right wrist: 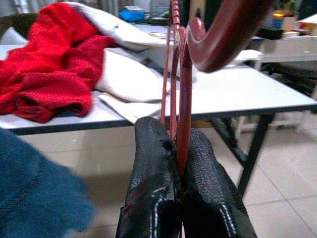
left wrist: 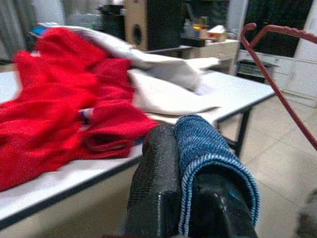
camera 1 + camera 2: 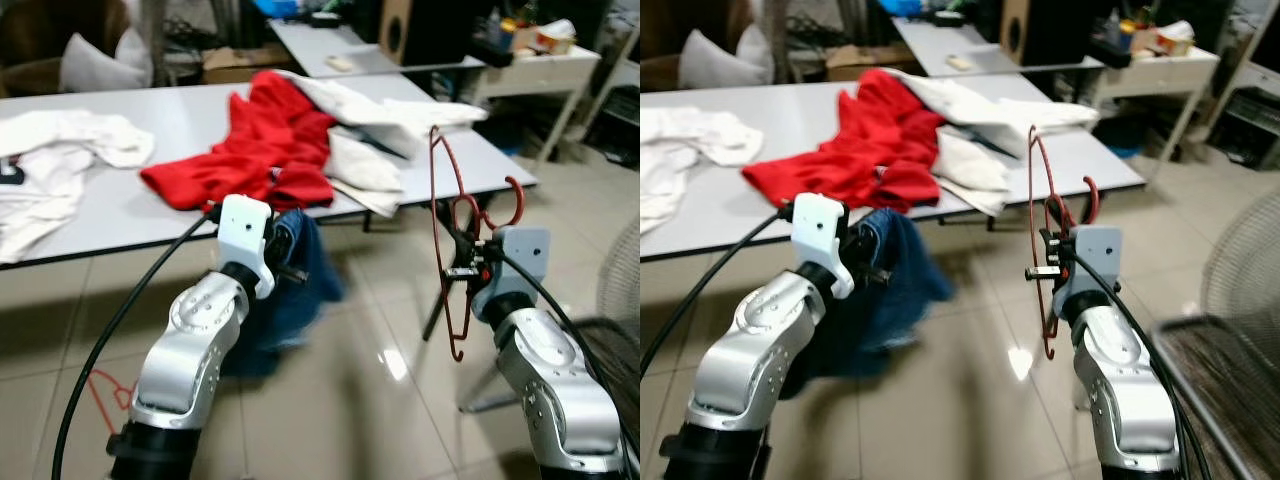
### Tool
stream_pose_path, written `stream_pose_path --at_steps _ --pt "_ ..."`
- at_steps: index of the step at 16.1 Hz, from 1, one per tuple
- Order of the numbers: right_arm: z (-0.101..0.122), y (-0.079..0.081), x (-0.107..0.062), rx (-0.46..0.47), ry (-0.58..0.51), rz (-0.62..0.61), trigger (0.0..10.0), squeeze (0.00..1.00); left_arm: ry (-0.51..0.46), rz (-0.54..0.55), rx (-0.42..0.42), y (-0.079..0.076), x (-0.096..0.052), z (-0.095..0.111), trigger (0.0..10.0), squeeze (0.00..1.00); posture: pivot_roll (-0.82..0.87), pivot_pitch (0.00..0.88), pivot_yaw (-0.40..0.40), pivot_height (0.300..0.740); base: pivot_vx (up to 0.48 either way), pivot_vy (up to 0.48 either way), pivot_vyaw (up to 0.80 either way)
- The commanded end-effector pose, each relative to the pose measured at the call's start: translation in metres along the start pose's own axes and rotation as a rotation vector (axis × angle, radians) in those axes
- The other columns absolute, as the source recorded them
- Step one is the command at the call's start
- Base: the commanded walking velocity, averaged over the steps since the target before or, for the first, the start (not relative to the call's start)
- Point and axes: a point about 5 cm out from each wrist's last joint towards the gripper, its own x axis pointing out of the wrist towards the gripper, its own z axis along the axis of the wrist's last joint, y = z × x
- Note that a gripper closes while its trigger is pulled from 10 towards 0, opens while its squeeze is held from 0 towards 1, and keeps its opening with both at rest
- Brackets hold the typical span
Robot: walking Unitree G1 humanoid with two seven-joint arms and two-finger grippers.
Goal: Hang hanger
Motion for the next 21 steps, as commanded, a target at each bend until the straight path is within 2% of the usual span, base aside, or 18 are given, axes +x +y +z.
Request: stream_pose_path --at_steps 1,5,6,10,19,21 --pt "0.006 0.007 0.003 -0.012 -0.019 0.039 10.0 0.00 -0.034 0.011 0.011 0.005 0.000 0.008 10.0 0.00 -0.07 0.000 -0.016 0.710 0.322 0.000 0.00" --pt "0.003 0.002 0.003 -0.030 -0.009 0.014 10.0 0.00 -0.032 0.007 0.017 0.007 0.001 0.008 10.0 0.00 -0.08 0.000 -0.008 0.710 0.322 0.000 0.00" --pt "0.001 -0.003 0.003 -0.044 0.007 -0.025 10.0 0.00 -0.031 0.005 0.018 0.007 0.001 0.008 10.0 0.00 -0.08 0.000 -0.008 0.710 0.322 0.000 0.80" --pt "0.004 -0.007 0.002 0.039 -0.031 -0.059 10.0 0.00 -0.031 -0.003 0.018 0.006 0.001 0.007 10.0 0.00 -0.08 0.000 -0.006 0.710 0.323 0.000 0.20" --pt "0.010 -0.007 0.004 0.026 -0.056 -0.015 10.0 0.00 -0.041 -0.012 0.023 0.008 0.004 0.009 10.0 0.00 -0.09 0.000 -0.003 0.710 0.324 0.000 0.00" --pt "0.012 -0.006 0.004 0.057 -0.058 0.009 10.0 0.00 -0.042 -0.017 0.026 0.007 0.004 0.009 10.0 0.00 -0.09 0.000 0.001 0.710 0.326 0.000 -0.40"
